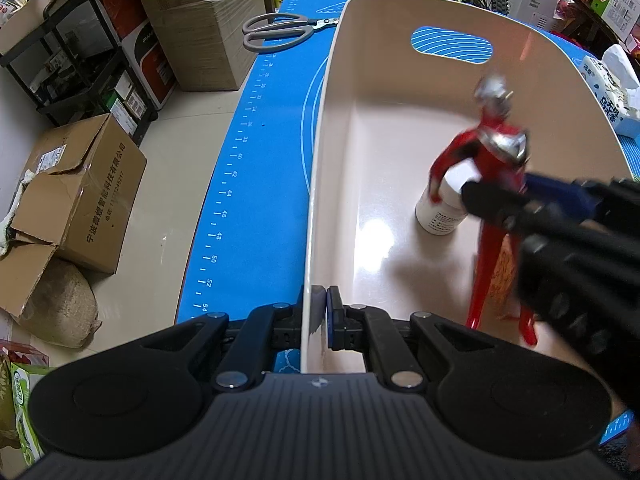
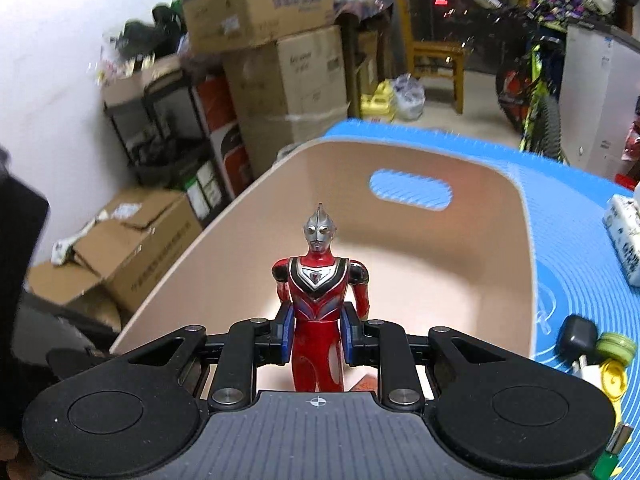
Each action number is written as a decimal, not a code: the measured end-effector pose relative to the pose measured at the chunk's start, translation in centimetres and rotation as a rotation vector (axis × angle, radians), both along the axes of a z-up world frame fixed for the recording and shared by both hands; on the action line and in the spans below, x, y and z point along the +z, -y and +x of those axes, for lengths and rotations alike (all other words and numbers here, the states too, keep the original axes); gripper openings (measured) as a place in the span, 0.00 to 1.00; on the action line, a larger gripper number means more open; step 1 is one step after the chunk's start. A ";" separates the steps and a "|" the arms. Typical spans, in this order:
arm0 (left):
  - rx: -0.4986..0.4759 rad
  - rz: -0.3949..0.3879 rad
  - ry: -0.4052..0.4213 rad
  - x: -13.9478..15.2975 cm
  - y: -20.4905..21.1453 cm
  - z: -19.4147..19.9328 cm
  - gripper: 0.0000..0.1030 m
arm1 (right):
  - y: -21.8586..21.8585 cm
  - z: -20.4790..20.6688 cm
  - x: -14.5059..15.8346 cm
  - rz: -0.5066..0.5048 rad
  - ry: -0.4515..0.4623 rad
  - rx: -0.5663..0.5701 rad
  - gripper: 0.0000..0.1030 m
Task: Organize rigid objects
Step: 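Lift the red action figure and lower it into the bin with the right gripper, then release the figure and move the right gripper toward the green bottle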
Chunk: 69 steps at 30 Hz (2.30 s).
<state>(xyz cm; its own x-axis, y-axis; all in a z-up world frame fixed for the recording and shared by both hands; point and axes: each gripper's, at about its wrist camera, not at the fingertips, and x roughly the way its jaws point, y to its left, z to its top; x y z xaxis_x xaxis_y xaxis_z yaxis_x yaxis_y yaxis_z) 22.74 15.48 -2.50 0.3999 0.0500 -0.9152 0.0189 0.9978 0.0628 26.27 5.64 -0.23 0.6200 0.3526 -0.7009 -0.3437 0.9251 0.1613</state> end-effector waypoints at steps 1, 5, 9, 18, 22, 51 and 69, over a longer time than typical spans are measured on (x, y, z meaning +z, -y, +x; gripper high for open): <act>0.001 -0.001 -0.001 0.0 0.0 0.0 0.08 | -0.2 0.0 -0.3 -0.006 -0.011 0.007 0.32; 0.000 -0.003 0.001 0.0 -0.1 0.0 0.08 | -0.3 -0.1 -0.8 -0.013 -0.058 0.016 0.35; 0.001 -0.006 0.001 0.0 -0.1 0.1 0.08 | 0.2 -0.3 0.0 -0.008 -0.040 -0.001 0.52; 0.001 -0.003 0.002 0.0 -0.2 0.1 0.08 | 4.0 -1.0 2.3 0.056 -0.002 -0.079 0.65; 0.000 -0.002 0.002 0.0 -0.2 0.1 0.08 | 6.1 -1.1 3.3 0.063 0.019 -0.117 0.67; 0.003 -0.010 0.006 0.0 -0.2 0.0 0.08 | 21.0 -1.5 -3.1 -0.166 -0.193 -0.431 0.72; 0.003 -0.005 0.007 0.0 -0.2 0.0 0.08 | 20.6 -1.0 -6.4 -0.198 -0.313 -0.409 0.38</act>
